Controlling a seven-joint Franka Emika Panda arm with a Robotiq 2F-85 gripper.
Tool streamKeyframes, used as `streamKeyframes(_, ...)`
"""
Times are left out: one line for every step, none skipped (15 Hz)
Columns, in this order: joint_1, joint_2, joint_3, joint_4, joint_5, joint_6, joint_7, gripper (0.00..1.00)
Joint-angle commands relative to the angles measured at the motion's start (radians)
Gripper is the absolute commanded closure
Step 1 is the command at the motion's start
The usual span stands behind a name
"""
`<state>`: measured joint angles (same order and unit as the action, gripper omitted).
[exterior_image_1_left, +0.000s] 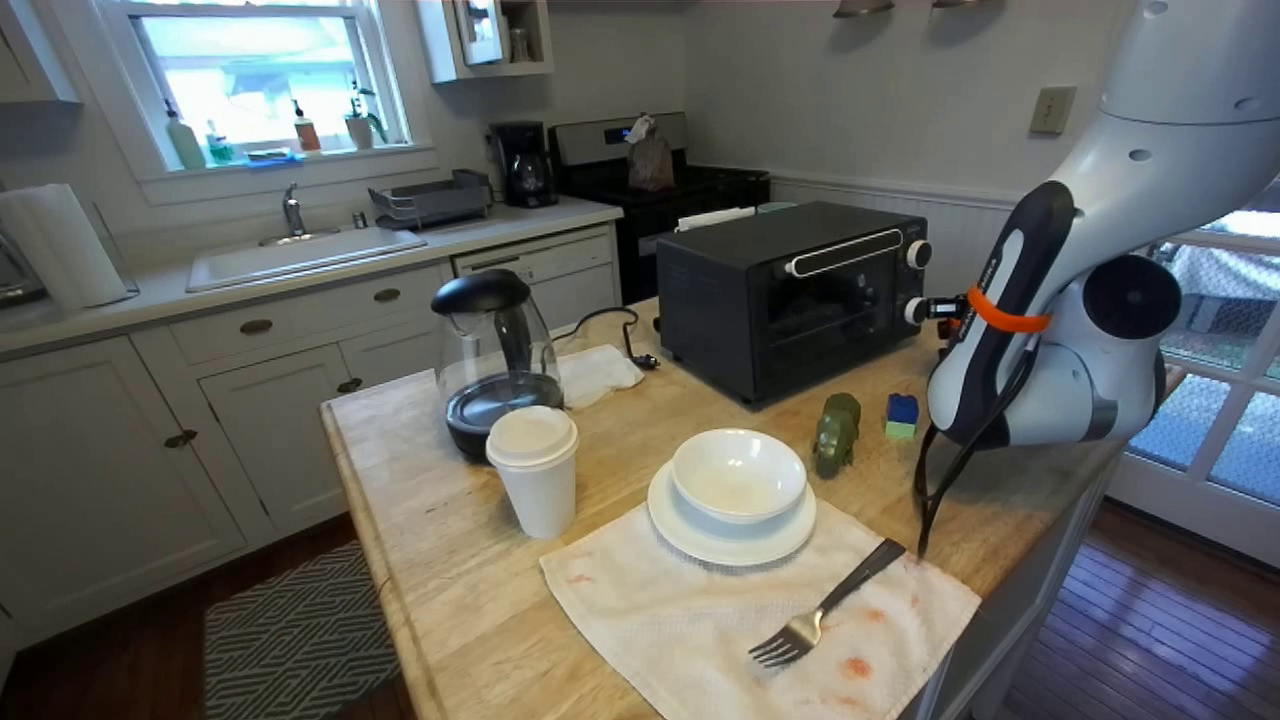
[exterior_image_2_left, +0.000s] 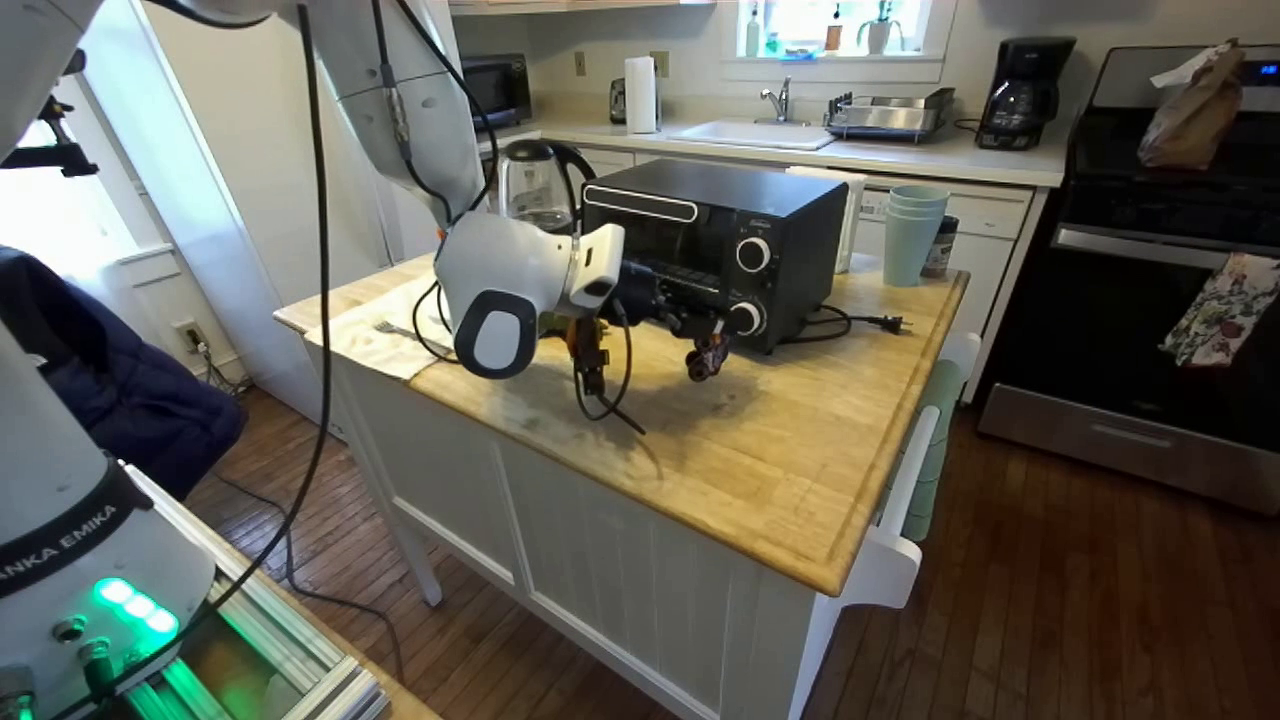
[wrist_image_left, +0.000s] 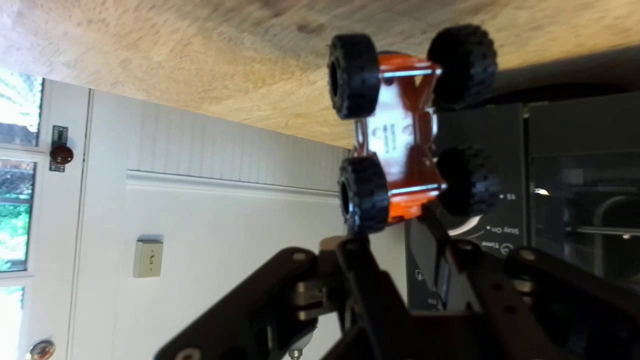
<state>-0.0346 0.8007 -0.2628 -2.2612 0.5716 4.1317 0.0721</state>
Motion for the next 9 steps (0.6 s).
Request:
streamKeyframes(-0.017,0.001,0.028,-0.007,0.033,0.012,-0.038,0.93)
streamKeyframes(-0.019,0.000,0.030,-0.010,0.030,0.011,-0.038,0.93)
streamKeyframes(-0.018,0.000,0.031,-0.014,0.030,0.008,-0.041,0.93)
streamKeyframes(-0.016,0.002,0.034,-0.018,0.036,0.006,-0.042,0.93)
streamKeyframes(-0.014,0.005,0.036,-0.022,0.045,0.005,-0.043,0.93)
streamKeyframes(-0.007,0.023,0.035,-0.015,0.075,0.021,-0.045,0.93)
streamKeyframes(-0.007,0.031,0.036,-0.015,0.082,0.021,-0.048,0.93)
streamKeyframes(-0.007,0.036,0.038,-0.013,0.095,0.022,-0.050,0.93)
streamKeyframes(-0.009,0.034,0.043,-0.015,0.103,0.019,-0.046,0.93)
